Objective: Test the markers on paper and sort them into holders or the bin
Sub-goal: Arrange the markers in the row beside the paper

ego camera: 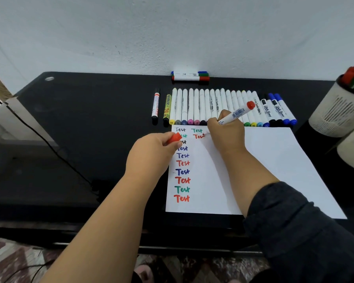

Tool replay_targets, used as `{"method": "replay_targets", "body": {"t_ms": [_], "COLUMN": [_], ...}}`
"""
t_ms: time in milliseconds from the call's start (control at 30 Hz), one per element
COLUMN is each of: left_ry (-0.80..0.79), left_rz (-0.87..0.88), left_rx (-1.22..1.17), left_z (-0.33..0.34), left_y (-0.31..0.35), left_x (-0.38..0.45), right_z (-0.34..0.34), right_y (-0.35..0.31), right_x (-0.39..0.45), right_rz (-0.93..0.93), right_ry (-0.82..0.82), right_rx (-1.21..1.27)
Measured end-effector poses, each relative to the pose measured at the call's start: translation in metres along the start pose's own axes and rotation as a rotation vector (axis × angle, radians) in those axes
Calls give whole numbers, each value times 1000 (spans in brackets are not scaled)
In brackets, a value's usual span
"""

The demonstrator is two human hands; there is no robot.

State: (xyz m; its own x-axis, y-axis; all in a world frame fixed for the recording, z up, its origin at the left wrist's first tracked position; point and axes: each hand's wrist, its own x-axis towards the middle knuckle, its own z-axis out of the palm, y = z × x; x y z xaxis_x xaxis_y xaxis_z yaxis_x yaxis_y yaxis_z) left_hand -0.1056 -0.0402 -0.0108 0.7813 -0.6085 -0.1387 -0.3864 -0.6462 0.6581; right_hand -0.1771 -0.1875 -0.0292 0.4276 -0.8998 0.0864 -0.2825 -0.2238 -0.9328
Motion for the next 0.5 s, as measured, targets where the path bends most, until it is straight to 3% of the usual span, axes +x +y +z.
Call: {"method": "replay_targets", "body": {"t_ms": [233,500], "left_ry": [-9,-87], "left_rz": [7,-56], "left_rx": [-3,-194], "left_z": [-3,-5], "left_y": [1,10], "left_x": [-4,-17], "right_z": [-2,-24], "right_y": [-2,-23], "right_x": [1,-3], "right_rz": [77,201], "right_ry": [-3,-103], "right_rx": [84,300]}}
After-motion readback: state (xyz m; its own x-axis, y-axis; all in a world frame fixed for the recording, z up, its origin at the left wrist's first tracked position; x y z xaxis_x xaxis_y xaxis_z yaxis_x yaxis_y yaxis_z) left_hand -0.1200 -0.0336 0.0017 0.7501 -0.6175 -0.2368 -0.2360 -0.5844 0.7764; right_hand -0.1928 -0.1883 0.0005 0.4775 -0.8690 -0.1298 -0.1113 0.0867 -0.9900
